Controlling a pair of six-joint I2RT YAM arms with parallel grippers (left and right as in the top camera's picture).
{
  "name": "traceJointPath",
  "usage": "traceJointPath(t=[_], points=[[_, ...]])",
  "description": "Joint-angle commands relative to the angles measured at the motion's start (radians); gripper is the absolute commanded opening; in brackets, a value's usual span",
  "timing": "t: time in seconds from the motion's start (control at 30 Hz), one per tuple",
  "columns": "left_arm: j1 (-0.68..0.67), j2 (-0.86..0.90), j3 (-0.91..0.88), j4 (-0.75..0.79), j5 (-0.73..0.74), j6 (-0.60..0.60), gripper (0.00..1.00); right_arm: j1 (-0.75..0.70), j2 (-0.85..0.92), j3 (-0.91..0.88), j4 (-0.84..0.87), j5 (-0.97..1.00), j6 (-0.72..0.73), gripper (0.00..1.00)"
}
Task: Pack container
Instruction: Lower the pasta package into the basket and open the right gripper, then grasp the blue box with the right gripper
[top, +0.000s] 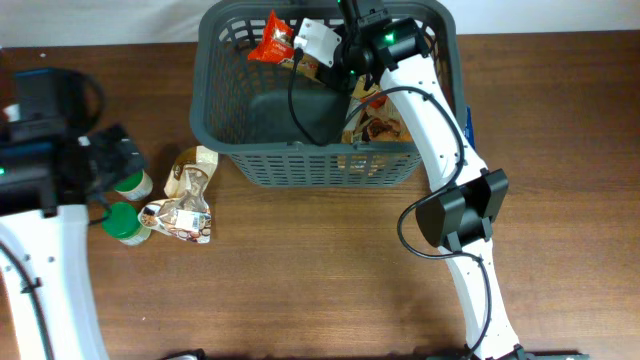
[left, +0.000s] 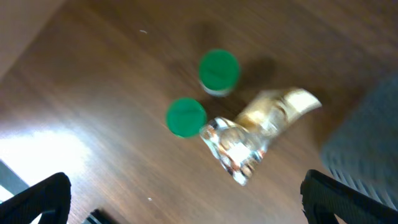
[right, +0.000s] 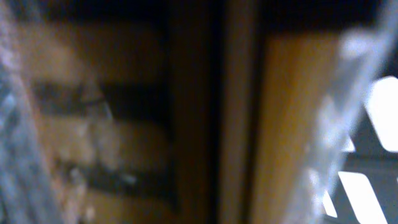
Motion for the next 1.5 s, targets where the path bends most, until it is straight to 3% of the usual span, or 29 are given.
traceJointPath(t=[0.0,0.03,0.37,0.43,0.5,0.6,0.8,1.03,1.17,1.27,1.47], points=[[0.092,0.001,0.009,0.010,0.005,0.042,0.99,-0.007,0.027,0.012,-0.020,-0.033,0.185,0.08],[0.115,0.001,0.009,0.013,0.005,0.042,0.99,-0.007,0.028,0.012,-0.023,-0.033,0.185,0.04],[0.182,0.001,0.009,0.023,0.005,0.042,0.99,-0.006,0.074,-0.084,-0.027,-0.033,0.181,0.04],[0.182,0.001,0.009,0.023,0.005,0.042,0.99,0.000,0.074,-0.108,-0.032,-0.033,0.181,0.21],[0.182,0.001,0.009,0.024,0.005,0.042,0.99,0.008,0.074,-0.114,-0.045,-0.033,0.181,0.52],[0.182,0.001,0.009,0.024,0.005,0.042,0.99,0.015,0.066,-0.112,-0.050,-0.032,0.182,0.76],[0.182,0.001,0.009,0.024,0.005,0.042,0.99,0.001,-0.022,-0.043,-0.074,-0.016,0.282,0.77],[0.182,0.001,0.009,0.024,0.005,0.042,0.99,-0.106,-0.252,0.172,-0.098,0.069,0.526,0.79],[0.182,0.001,0.009,0.024,0.005,0.042,0.99,-0.248,-0.357,0.231,-0.098,0.070,0.665,0.89],[0.182,0.001,0.009,0.024,0.005,0.042,0.99,-0.376,-0.389,0.231,-0.123,0.070,0.732,0.90],[0.182,0.001,0.009,0.024,0.005,0.042,0.99,-0.638,-0.341,0.180,-0.332,0.064,0.883,0.87]])
